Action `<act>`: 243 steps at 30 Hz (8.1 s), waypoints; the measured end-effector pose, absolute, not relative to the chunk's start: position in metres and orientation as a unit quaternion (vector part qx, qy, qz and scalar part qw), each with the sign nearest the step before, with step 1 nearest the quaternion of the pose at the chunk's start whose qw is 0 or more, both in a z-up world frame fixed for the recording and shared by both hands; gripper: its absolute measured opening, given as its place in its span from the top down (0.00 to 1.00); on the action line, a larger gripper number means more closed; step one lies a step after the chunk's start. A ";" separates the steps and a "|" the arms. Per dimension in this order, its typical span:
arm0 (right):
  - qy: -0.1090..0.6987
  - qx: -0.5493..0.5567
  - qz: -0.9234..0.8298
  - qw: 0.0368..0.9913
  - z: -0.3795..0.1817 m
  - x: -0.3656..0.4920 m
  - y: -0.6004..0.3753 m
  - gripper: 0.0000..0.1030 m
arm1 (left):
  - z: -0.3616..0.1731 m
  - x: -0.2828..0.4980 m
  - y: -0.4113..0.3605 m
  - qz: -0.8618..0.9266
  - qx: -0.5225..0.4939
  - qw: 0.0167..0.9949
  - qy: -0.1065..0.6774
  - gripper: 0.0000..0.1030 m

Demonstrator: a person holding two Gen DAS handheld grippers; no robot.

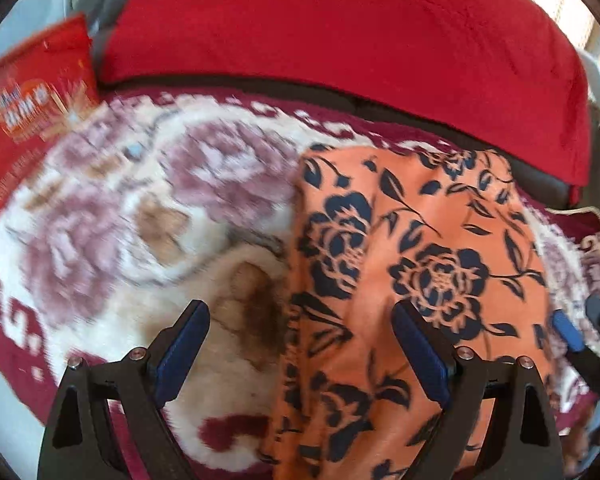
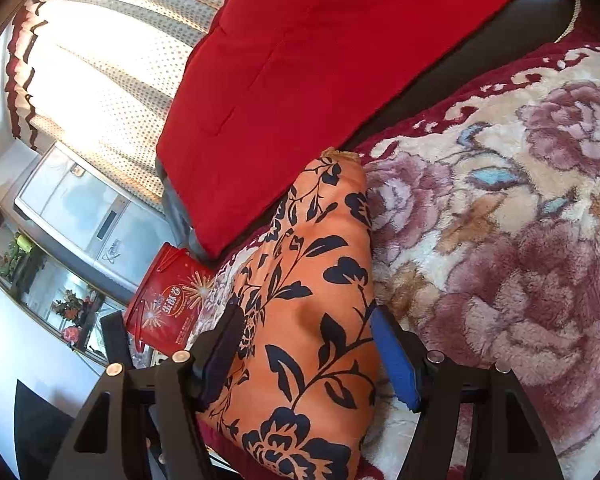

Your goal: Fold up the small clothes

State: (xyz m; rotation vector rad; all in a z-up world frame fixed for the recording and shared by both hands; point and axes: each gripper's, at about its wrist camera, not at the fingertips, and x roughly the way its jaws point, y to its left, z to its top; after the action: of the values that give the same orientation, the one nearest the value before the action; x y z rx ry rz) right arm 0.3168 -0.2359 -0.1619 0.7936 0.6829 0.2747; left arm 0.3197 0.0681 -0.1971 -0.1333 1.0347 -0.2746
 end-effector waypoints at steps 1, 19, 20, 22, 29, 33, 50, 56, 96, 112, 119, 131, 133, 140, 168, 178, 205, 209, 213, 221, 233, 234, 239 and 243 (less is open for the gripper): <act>0.324 0.377 0.131 0.858 -0.161 0.316 -0.236 0.32 | -0.200 0.320 0.067 -0.141 -0.071 0.852 0.499 0.10; 0.346 0.388 0.153 0.841 -0.166 0.345 -0.235 0.32 | -0.203 0.315 0.053 -0.149 -0.043 0.850 0.503 0.10; 0.350 0.384 0.155 0.840 -0.167 0.348 -0.233 0.32 | -0.203 0.315 0.052 -0.148 -0.041 0.850 0.504 0.10; 0.355 0.375 0.151 0.843 -0.167 0.353 -0.230 0.32 | -0.204 0.315 0.051 -0.148 -0.038 0.849 0.505 0.10; 0.373 0.392 0.148 0.828 -0.174 0.373 -0.241 0.32 | -0.211 0.324 0.050 -0.166 -0.061 0.836 0.520 0.10; 0.388 0.402 0.144 0.817 -0.182 0.376 -0.245 0.32 | -0.213 0.328 0.047 -0.176 -0.067 0.830 0.525 0.10; 0.417 0.343 0.161 0.826 -0.195 0.390 -0.201 0.43 | -0.231 0.336 0.048 -0.222 -0.167 0.795 0.539 0.45; 0.402 0.326 0.154 0.842 -0.187 0.387 -0.191 0.52 | -0.217 0.331 0.051 -0.225 -0.164 0.808 0.519 0.65; 0.375 0.183 0.039 0.908 -0.138 0.299 -0.236 0.51 | -0.176 0.257 -0.048 -0.190 0.056 0.886 0.419 0.31; 0.262 0.129 -0.015 0.956 -0.047 0.166 -0.201 0.35 | -0.068 0.150 -0.035 -0.099 0.120 0.948 0.277 0.02; 0.253 0.109 -0.021 0.961 -0.025 0.140 -0.189 0.35 | -0.046 0.130 -0.029 -0.097 0.105 0.953 0.266 0.02; 0.221 0.069 -0.028 0.973 0.010 0.112 -0.168 0.34 | -0.019 0.115 -0.002 -0.063 0.070 0.964 0.248 0.02; 0.214 0.067 -0.024 0.974 0.015 0.109 -0.164 0.34 | -0.016 0.114 0.002 -0.061 0.066 0.965 0.247 0.02; 0.204 0.083 -0.016 0.975 0.025 0.103 -0.156 0.34 | -0.008 0.113 0.017 -0.055 0.049 0.968 0.242 0.02; 0.214 0.054 -0.017 0.975 0.027 0.102 -0.129 0.33 | 0.014 0.092 0.040 -0.058 0.032 0.976 0.210 0.02; 0.203 0.042 -0.026 0.978 0.039 0.096 -0.118 0.33 | 0.019 0.086 0.049 -0.058 0.026 0.978 0.201 0.02; 0.194 0.030 -0.050 0.979 0.069 0.084 -0.099 0.33 | 0.040 0.061 0.066 -0.056 0.030 0.983 0.174 0.02; 0.185 0.029 -0.053 0.981 0.078 0.075 -0.097 0.33 | 0.051 0.053 0.068 -0.060 0.026 0.984 0.166 0.02; 0.175 0.031 -0.055 0.983 0.088 0.067 -0.096 0.33 | 0.064 0.044 0.070 -0.060 0.023 0.986 0.155 0.01; 0.148 0.040 -0.048 0.987 0.109 0.046 -0.092 0.30 | 0.089 0.020 0.072 -0.059 0.023 0.990 0.128 0.01; 0.117 0.048 -0.049 0.991 0.133 0.020 -0.094 0.27 | 0.115 0.000 0.073 -0.064 0.019 0.992 0.111 0.01; 0.119 0.051 -0.050 0.990 0.133 0.021 -0.095 0.27 | 0.116 -0.001 0.073 -0.064 0.018 0.992 0.111 0.01; 0.132 0.057 -0.056 0.988 0.129 0.023 -0.101 0.27 | 0.116 0.003 0.068 -0.066 0.019 0.991 0.117 0.01; 0.145 0.062 -0.062 0.986 0.124 0.025 -0.108 0.27 | 0.113 0.005 0.061 -0.071 0.025 0.990 0.120 0.01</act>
State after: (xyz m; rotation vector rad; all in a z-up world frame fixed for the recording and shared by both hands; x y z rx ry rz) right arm 0.0255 -0.1080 0.1240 0.1253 0.2912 -0.1240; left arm 0.0054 0.0610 0.1133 0.0499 0.2402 -0.1423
